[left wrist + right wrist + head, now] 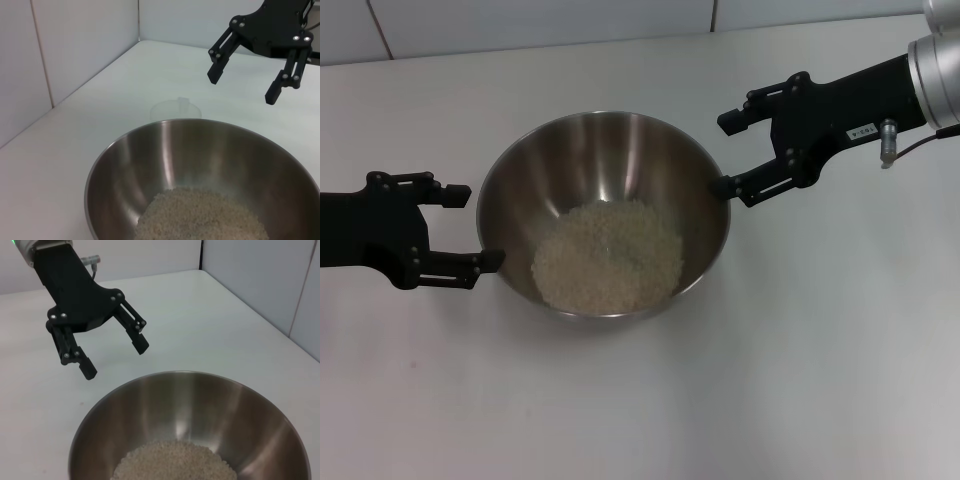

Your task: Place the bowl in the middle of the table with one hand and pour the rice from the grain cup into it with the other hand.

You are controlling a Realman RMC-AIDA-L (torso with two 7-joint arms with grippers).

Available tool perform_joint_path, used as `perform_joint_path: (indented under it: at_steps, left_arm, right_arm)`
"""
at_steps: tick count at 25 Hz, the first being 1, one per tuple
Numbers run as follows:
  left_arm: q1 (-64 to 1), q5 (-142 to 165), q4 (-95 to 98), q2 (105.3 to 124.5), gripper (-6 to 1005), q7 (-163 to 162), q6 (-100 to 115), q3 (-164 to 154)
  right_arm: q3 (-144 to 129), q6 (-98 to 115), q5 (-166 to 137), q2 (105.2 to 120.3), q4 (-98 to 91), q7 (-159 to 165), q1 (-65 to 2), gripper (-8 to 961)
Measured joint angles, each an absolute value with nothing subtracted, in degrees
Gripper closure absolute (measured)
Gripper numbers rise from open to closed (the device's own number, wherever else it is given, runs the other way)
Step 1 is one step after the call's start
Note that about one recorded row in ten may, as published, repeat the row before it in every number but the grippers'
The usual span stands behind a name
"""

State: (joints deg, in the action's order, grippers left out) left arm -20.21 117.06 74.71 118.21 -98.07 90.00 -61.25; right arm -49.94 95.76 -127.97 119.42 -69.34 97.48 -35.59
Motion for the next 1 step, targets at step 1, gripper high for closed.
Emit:
perform_joint_path:
  at_steps: [1]
  left_arm:
    - [-20.2, 117.1, 74.7, 118.21, 135, -98.1, 90.0, -61.3]
  right_arm:
    - [-49.9, 95.7, -128.0, 119.43, -69.3, 97.5, -35.6, 124]
